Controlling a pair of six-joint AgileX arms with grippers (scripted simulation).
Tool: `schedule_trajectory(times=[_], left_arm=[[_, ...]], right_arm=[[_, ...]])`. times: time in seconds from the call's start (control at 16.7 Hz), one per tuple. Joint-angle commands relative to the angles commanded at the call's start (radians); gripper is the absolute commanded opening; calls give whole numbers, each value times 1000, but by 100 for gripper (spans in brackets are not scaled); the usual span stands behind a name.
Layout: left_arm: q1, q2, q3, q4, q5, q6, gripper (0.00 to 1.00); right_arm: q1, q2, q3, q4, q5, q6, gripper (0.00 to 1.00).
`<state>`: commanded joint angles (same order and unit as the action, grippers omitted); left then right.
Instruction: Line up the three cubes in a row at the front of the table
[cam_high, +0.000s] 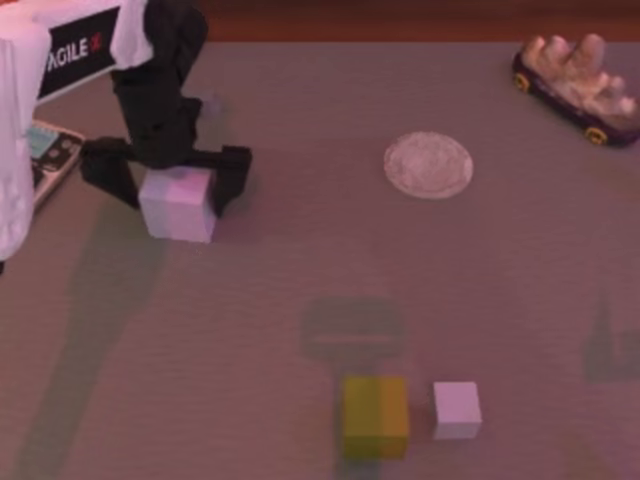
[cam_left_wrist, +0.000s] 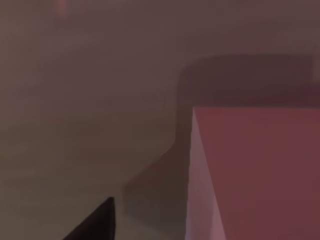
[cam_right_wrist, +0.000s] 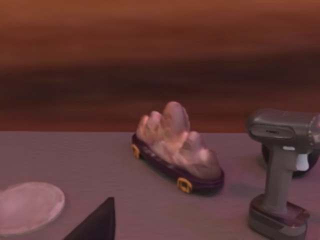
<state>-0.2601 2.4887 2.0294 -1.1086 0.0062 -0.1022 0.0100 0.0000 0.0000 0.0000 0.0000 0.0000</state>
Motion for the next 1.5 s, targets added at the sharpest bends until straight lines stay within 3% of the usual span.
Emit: schedule_trajectory(times=[0.3,1.08,1.5], left_arm=[[0,3,-14,14,0,0,100],[0,3,-14,14,0,0,2],[0,3,-14,14,0,0,0]], right_arm=[[0,0,0,0,0,0,100],[0,0,0,0,0,0,100],[0,0,0,0,0,0,100]])
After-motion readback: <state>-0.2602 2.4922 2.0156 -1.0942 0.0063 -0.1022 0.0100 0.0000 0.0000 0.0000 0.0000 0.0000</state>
